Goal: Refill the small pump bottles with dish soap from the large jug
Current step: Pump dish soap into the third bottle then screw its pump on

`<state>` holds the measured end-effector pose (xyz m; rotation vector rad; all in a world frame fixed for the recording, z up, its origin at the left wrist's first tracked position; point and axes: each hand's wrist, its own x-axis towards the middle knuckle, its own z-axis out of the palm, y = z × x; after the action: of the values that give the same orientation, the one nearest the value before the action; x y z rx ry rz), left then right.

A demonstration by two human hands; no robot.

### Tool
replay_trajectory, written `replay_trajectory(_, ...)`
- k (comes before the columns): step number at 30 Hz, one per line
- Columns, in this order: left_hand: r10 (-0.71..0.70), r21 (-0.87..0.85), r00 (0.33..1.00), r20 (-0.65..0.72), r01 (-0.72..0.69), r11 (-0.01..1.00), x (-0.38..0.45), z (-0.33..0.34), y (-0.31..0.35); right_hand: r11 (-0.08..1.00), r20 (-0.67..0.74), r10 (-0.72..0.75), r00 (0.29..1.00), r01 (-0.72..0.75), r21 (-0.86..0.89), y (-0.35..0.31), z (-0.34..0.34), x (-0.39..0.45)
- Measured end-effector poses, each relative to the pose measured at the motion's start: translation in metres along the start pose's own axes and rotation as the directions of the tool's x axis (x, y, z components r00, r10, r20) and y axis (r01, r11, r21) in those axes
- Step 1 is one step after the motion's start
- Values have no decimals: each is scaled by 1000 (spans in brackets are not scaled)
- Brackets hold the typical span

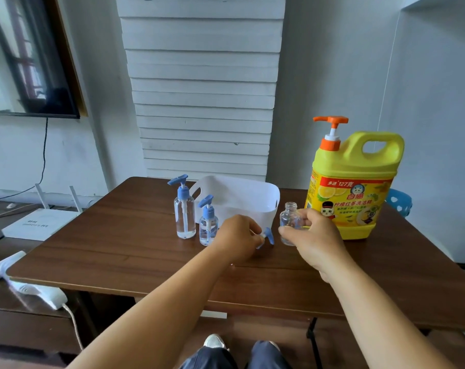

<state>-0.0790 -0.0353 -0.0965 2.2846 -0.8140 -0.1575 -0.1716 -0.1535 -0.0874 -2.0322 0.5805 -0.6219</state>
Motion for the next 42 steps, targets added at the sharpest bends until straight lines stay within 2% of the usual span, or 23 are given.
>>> replay_trajectory(5, 9, 8, 997, -72, -8, 1000, 2, 1, 1, 998, 20, -16, 1000, 15, 63, 3, 6, 1)
replay_trajectory(12, 219, -313, 976, 7, -205, 927, 0, -10, 22, 977, 24, -2, 1000, -3, 214, -1, 12, 11)
replay_trajectory(15, 208, -420, 978, 0, -188, 888, -2, -12, 25, 970, 52, -8, 999, -5, 243, -4, 11, 12)
replay_trajectory(20, 140, -461, 986, -89, -166, 872, -2, -8, 29, 958, 89, -32, 996, 5, 288, -7, 7, 9)
replay_trajectory(22, 130, -469, 982, -138, -181, 865, -1, -8, 33, 956, 62, -47, 997, 27, 293, -11, 3, 8)
replay_trajectory(26, 97, -450, 972, -215, -187, 874, 6, -13, 44, 972, -149, -150, 977, 173, 157, -24, -13, 13)
replay_trajectory(34, 126, -471, 966, -227, -222, 854, 37, -19, 77, 925, -407, -377, 832, 359, -123, -58, -62, 54)
replay_trajectory(38, 159, -460, 951, -264, -268, 847, 60, -24, 98, 900, -456, -433, 778, 345, -266, -77, -85, 76)
replay_trajectory(42, 167, -439, 944, -285, -283, 853, 79, -29, 108, 874, -364, -439, 821, 296, -385, -89, -96, 93)
